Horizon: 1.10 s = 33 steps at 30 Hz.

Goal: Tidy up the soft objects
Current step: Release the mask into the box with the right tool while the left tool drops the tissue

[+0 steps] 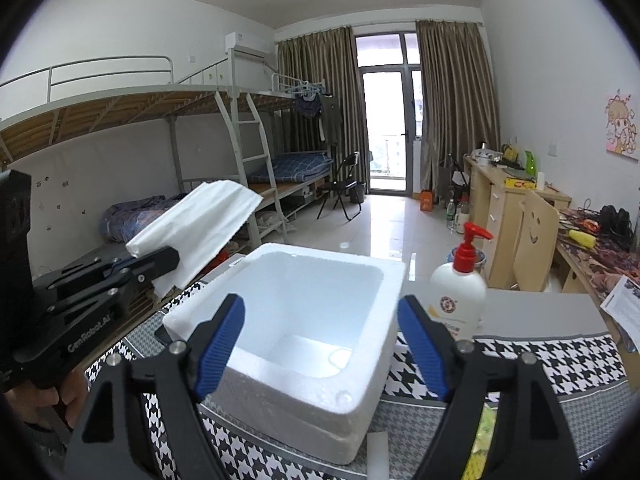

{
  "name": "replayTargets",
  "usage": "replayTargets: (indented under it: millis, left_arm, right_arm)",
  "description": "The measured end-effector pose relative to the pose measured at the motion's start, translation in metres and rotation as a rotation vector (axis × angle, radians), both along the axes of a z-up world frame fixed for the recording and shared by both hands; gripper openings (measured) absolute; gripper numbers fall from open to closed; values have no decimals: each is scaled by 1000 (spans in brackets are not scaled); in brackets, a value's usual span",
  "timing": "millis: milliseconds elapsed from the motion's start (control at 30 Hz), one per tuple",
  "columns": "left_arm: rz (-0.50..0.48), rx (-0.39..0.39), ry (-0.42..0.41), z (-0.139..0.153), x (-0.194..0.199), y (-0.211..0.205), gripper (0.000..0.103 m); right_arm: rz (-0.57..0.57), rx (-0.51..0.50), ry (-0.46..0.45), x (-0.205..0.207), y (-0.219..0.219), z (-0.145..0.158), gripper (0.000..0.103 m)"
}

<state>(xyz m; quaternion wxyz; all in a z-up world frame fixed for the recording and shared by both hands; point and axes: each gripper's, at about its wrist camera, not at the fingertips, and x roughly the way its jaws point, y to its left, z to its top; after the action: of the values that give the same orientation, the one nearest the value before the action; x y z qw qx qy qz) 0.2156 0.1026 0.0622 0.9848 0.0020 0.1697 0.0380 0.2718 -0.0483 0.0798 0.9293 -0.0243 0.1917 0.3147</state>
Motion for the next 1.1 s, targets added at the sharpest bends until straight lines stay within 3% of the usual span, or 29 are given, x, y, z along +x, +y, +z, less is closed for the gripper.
replayTargets:
  millis: [533,933,967,1033,1100]
  left_arm:
    - [-96,-6,54,-3,23,-31,3]
    - [-94,-30,91,-7,46,-43,4]
    - [-93,-28,95,-8,47,-43,8]
    - [-77,-18,99,-9,48,-45,25]
    - [-52,-18,86,-8,46,-45,75]
  right_arm:
    - [-91,-4,-34,-13,-39,0,83]
    - [-137,-14,-32,-14,-58,-7,83]
    - [-139,-13,-32,-14,-58,-7,83]
    - [-141,-10,-34,-15,-59,-7,83]
    - [-142,-9,-37,-16,-61,-8,83]
